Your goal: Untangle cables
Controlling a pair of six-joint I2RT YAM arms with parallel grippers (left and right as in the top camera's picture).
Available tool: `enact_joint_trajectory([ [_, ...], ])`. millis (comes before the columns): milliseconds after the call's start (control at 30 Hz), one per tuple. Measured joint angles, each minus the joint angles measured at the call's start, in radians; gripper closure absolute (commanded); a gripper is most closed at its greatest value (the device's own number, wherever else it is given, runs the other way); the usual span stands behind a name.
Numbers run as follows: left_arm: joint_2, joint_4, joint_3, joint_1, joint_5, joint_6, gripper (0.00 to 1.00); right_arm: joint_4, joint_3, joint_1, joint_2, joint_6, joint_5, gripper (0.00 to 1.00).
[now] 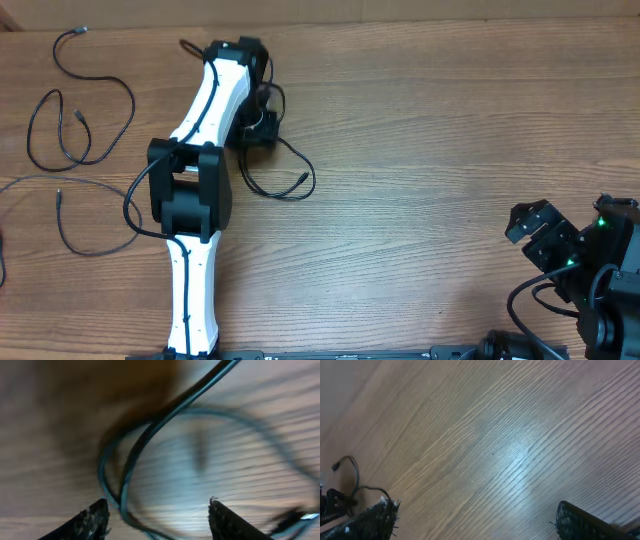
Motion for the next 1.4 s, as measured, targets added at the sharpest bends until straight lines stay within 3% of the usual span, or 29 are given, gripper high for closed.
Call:
enact_joint_trajectory([
  [100, 0.000, 0.002, -0.064, 0.019, -0.017, -0.006, 0.28, 0.000, 0.000, 0.000, 0.000, -0.032, 0.005, 0.00],
  [167, 0.000, 0.035, -0.103, 0.026, -0.026, -0.006, 0.37, 0.008, 0.000, 0.000, 0.000, -0.041, 0.007, 0.00],
  [233, -0.024, 0.066, -0.150, 0.021, -0.031, -0.018, 0.62, 0.013, 0.000, 0.000, 0.000, -0.047, 0.007, 0.00],
  [267, -0.037, 0.081, -0.174, 0.016, -0.042, -0.031, 0.81, 0.012, 0.000, 0.000, 0.000, -0.049, 0.007, 0.00],
  [333, -0.059, 0.101, -0.213, 0.009, -0.085, -0.049, 0.96, 0.008, 0.000, 0.000, 0.000, -0.051, 0.007, 0.00],
  [500, -0.068, 0.094, -0.254, 0.029, -0.268, -0.092, 0.95, 0.005, 0.000, 0.000, 0.000, -0.052, 0.007, 0.00],
  [700, -0.065, 0.108, -0.265, 0.248, -0.354, -0.110, 0.96, 0.006, 0.000, 0.000, 0.000, -0.053, 0.007, 0.00],
  [733, -0.065, 0.113, -0.265, 0.277, -0.351, -0.108, 0.88, 0.010, 0.000, 0.000, 0.000, -0.053, 0.007, 0.00],
  [767, -0.065, 0.116, -0.259, 0.314, -0.347, -0.108, 0.67, 0.016, 0.000, 0.000, 0.000, -0.053, 0.007, 0.00],
  [800, -0.064, 0.117, -0.254, 0.325, -0.346, -0.106, 0.38, 0.018, 0.000, 0.000, 0.000, -0.053, 0.007, 0.00],
  [833, -0.060, 0.108, -0.241, 0.331, -0.349, -0.107, 0.01, 0.019, 0.000, 0.000, 0.000, -0.052, 0.006, 0.00],
  [1133, -0.014, -0.092, 0.131, 0.275, -0.187, -0.108, 0.00, -0.013, 0.000, 0.000, 0.000, -0.052, 0.006, 0.00],
  [1400, -0.304, -0.113, 0.187, 0.232, -0.135, -0.108, 0.00, -0.022, 0.000, 0.000, 0.000, -0.049, -0.025, 0.00],
])
